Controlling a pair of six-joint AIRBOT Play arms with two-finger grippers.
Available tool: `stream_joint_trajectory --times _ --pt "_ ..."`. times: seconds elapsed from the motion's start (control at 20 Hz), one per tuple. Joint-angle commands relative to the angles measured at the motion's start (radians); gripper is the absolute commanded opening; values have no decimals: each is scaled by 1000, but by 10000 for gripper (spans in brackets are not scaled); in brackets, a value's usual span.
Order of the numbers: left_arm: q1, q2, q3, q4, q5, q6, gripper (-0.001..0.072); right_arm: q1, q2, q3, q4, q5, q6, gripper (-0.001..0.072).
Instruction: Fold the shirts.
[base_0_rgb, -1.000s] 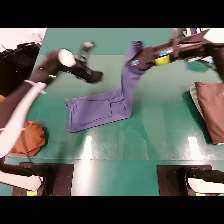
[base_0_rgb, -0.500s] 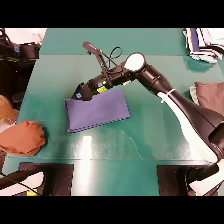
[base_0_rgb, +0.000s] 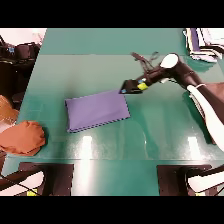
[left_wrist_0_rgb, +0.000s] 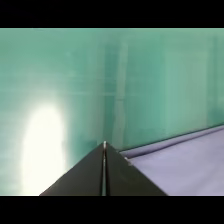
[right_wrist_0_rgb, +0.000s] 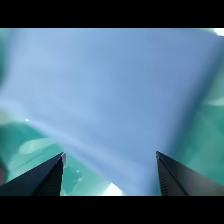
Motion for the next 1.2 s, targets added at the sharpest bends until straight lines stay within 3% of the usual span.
stream_joint_trajectory --times 0.0,0.2,0.4,0.5,0.55,0.6,0.65,0.95,1.15 --pt "-18 -1 0 -34 0 20 22 -115 -32 -117 6 -3 19 654" --pt "-48 -5 0 -41 4 21 22 -57 -149 -111 218 -1 -27 629" --pt "-48 -5 0 -64 4 20 22 74 -249 -9 257 -10 -31 552" --pt "-48 -5 0 -77 6 20 22 121 -273 51 256 -48 -31 323" --pt "-48 -5 0 -91 6 19 21 136 -275 77 255 -76 -34 273" --pt "-49 -5 0 -109 7 19 21 142 -275 102 254 -91 -48 119" --pt "-64 -5 0 -109 7 20 20 143 -275 130 251 -93 -70 13" --pt "-244 -5 0 -107 43 20 21 -42 -150 207 221 -130 -56 12" --pt "-336 -5 0 -107 95 20 21 -320 16 207 -38 -111 47 12"
